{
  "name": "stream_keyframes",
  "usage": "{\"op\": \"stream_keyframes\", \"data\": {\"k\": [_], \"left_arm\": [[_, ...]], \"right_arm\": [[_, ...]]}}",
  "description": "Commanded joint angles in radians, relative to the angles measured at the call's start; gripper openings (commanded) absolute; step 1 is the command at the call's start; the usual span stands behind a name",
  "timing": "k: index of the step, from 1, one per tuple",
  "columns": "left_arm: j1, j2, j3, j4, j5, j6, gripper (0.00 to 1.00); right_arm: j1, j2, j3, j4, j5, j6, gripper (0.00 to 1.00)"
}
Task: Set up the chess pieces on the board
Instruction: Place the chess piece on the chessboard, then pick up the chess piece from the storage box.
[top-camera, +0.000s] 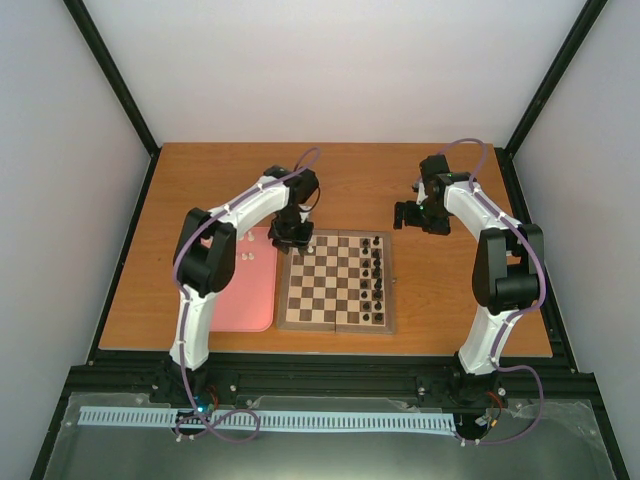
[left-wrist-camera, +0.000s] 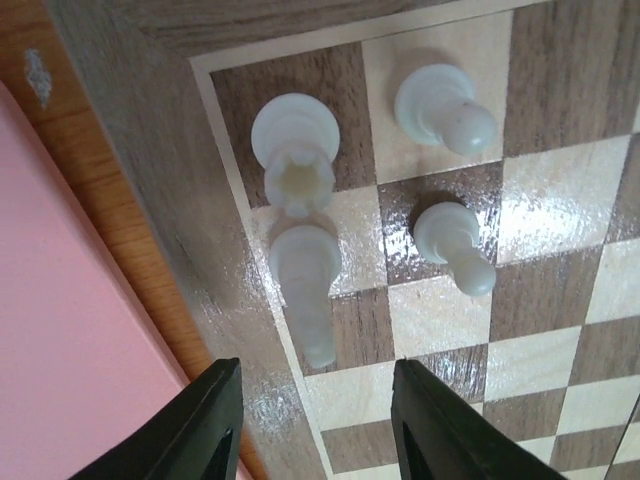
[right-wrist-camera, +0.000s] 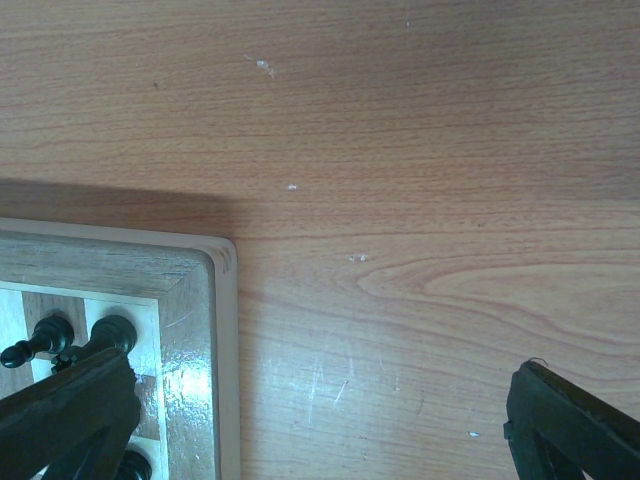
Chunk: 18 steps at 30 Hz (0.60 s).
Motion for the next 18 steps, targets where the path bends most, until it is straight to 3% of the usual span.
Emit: {"op": "stream_keyframes", "data": {"k": [1, 14, 18], "left_arm": [[-0.005, -0.06, 0.042, -0.033, -0.007, 0.01, 0.45], [0.023, -0.178, 0.13, -0.018, -0.167, -0.011, 0.68], [0.1, -0.175, 0.121, 0.007, -0.172, -0.021, 0.68]], "right_arm": [[-0.009, 0.006, 0.009, 0.007, -0.003, -0.014, 1.0], [-0.009, 0.006, 0.017, 0.001, -0.003, -0.013, 1.0], [-0.009, 0.005, 0.018, -0.002, -0.001, -0.014, 1.0]]}}
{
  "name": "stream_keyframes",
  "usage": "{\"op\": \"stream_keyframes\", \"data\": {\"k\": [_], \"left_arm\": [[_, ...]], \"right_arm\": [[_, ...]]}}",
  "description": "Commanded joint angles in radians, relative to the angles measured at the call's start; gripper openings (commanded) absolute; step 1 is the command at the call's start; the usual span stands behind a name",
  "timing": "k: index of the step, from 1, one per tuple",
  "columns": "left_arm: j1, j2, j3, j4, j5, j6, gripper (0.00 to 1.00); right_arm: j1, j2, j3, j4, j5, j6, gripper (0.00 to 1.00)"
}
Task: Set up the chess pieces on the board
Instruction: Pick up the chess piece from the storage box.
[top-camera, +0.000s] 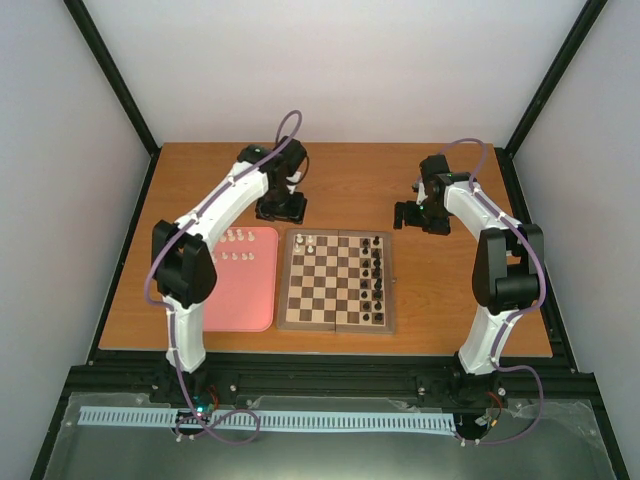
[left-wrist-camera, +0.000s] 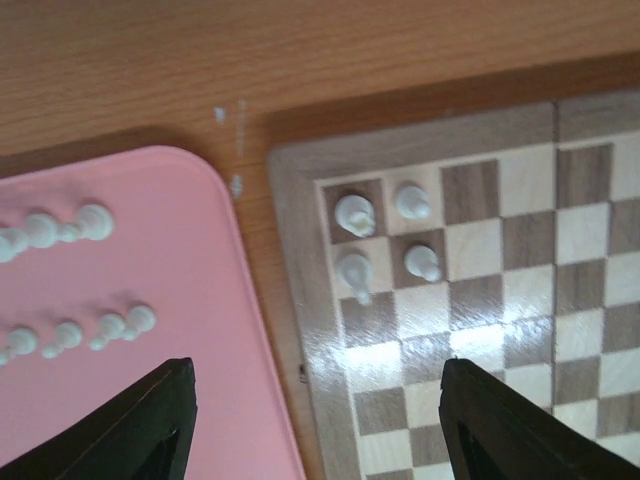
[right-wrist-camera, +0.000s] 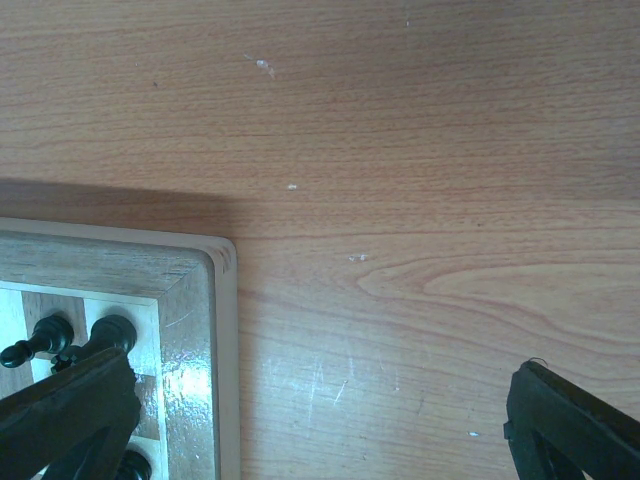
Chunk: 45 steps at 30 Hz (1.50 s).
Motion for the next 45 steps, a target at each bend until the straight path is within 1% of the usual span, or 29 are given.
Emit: {"op": "stream_keyframes", "data": {"k": [1, 4, 7, 13, 17, 25, 36, 41, 45], "left_arm": [[0.098, -0.007, 0.005, 0.035, -0.036, -0.014, 0.69], [0.159, -0.004, -0.011, 0.053, -0.038, -0.011, 0.68], [0.189, 0.007, -0.028, 0.068, -0.06, -0.003, 0.65], [0.234, 0.03, -0.112, 0.121, -0.037, -0.004, 0.56], [0.238, 0.037, -0.136, 0.132, -0.022, -0.001, 0.53], [0.238, 0.033, -0.224, 0.172, -0.028, -0.007, 0.52], [0.238, 0.07, -0.227, 0.184, -0.053, -0.001, 0.48], [0.238, 0.005, -0.276, 0.187, -0.033, -0.03, 0.47], [0.236, -0.075, -0.366, 0.22, -0.012, -0.055, 0.44]], "right_arm": [[-0.009, 0.003, 0.018, -0.002, 0.0, -0.013, 1.0], [-0.009, -0.002, 0.018, -0.003, 0.0, -0.013, 1.0], [-0.009, -0.005, 0.018, -0.003, 0.002, -0.013, 1.0], [-0.009, -0.009, 0.019, -0.007, 0.004, -0.013, 1.0], [-0.009, -0.01, 0.019, -0.009, 0.006, -0.013, 1.0], [-0.009, -0.005, 0.019, -0.008, 0.0, -0.013, 1.0], [-0.01, 0.004, 0.023, -0.009, -0.003, -0.011, 1.0], [-0.009, 0.005, 0.021, -0.009, 0.004, -0.013, 1.0], [-0.009, 0.014, 0.021, -0.008, -0.001, -0.012, 1.0]]}}
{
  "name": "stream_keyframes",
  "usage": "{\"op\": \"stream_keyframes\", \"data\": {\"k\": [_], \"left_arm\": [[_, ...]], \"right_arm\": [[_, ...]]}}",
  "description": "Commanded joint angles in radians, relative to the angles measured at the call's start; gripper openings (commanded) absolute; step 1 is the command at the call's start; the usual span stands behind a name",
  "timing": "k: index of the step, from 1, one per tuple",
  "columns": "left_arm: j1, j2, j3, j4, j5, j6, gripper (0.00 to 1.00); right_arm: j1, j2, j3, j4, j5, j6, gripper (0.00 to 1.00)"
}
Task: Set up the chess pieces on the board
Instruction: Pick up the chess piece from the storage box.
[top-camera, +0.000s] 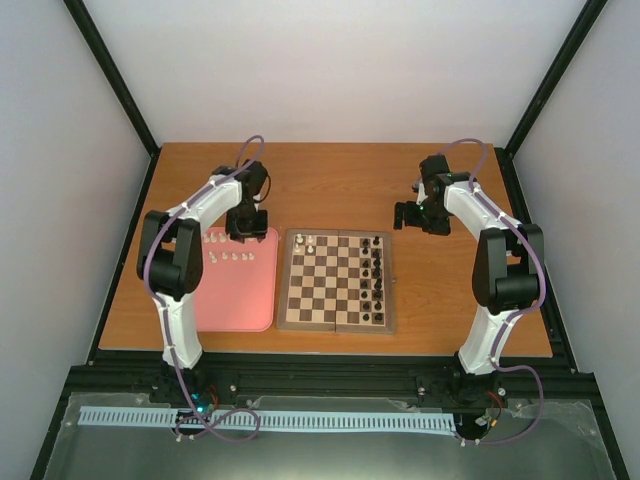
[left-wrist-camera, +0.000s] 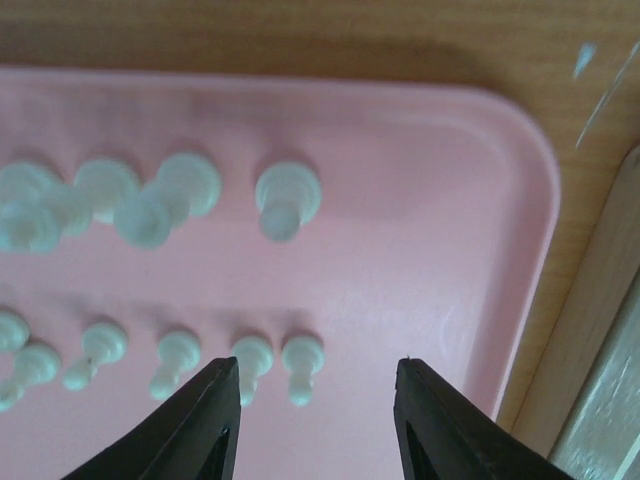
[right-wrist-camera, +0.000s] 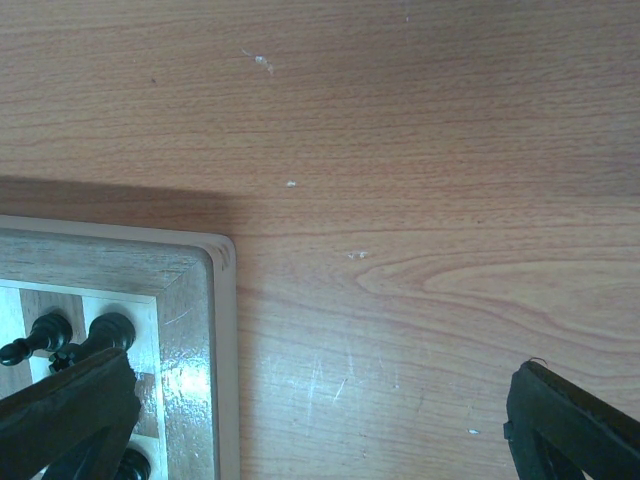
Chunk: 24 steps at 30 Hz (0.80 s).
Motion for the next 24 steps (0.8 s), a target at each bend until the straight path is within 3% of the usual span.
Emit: {"op": "stream_keyframes", "data": {"k": [1, 11, 24], "left_arm": [[0.004, -0.113, -0.079, 0.044, 0.022, -0.038, 0.43], [-0.005, -0.123, -0.21, 0.149, 0.031, -0.04, 0.37], [-0.015, -0.087, -0.215, 0.189, 0.023, -0.043, 0.33]], "right_arm": [[-0.01, 0.015, 0.024, -0.003, -0.003, -0.012, 1.0], [-0.009, 0.019, 0.024, -0.005, -0.007, -0.011, 1.0], [-0.009, 0.004, 0.014, -0.009, 0.004, -0.011, 1.0]]}}
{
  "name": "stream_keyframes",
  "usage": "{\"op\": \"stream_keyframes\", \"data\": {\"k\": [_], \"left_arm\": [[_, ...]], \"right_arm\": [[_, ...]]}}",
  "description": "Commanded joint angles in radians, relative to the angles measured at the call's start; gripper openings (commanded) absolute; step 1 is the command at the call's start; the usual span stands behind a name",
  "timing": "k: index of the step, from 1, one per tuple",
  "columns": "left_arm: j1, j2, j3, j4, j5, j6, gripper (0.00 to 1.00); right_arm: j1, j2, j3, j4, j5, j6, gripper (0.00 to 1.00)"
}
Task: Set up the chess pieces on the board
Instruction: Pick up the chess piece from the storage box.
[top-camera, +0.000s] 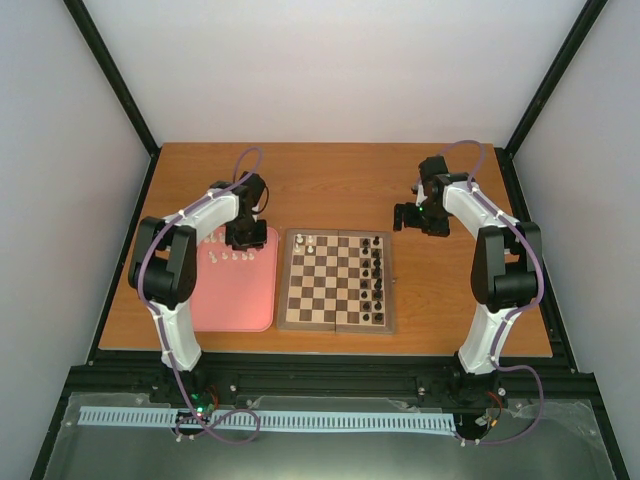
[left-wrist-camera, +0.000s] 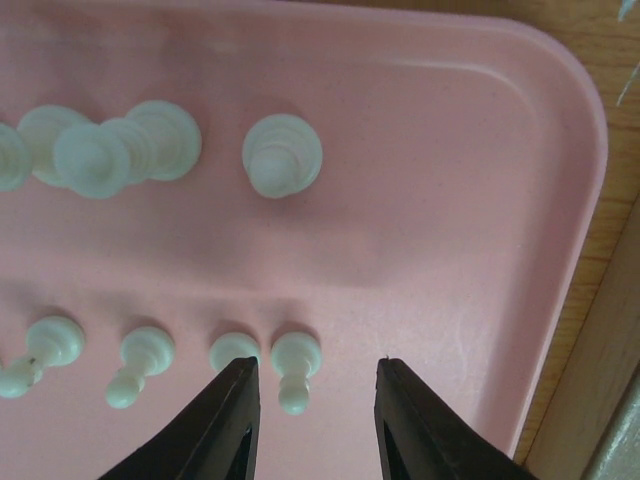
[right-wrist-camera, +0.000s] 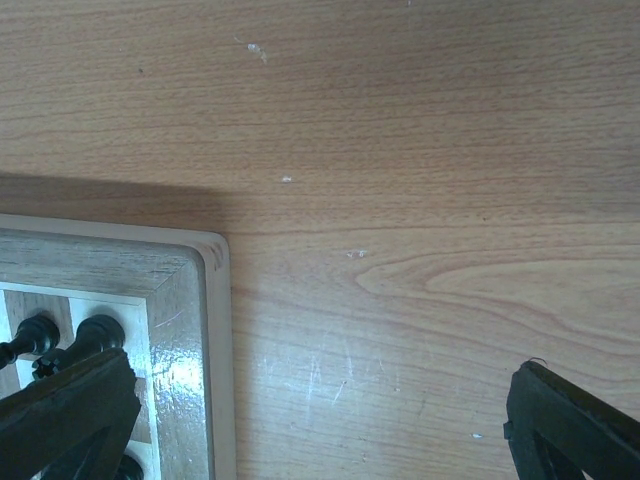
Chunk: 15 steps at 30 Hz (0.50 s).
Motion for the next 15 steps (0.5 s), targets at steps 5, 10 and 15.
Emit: {"op": "stream_keyframes", "data": {"k": [5, 10, 15], "left_arm": [[-0.006, 0.027, -0.002, 0.025, -0.002, -0.007, 0.33], [-0.006, 0.035, -0.006, 0.029, -0.008, -0.005, 0.33], [-0.006, 0.053, 0.0, 0.027, -0.011, -0.002, 0.23]], "right_arm": [[-0.008, -0.016, 0.01, -0.008, 0.011, -0.012, 1.0], [-0.008, -0.017, 0.008, -0.005, 0.007, -0.011, 1.0], [-0.009, -0.015, 0.009, -0.006, 0.007, -0.011, 1.0]]}}
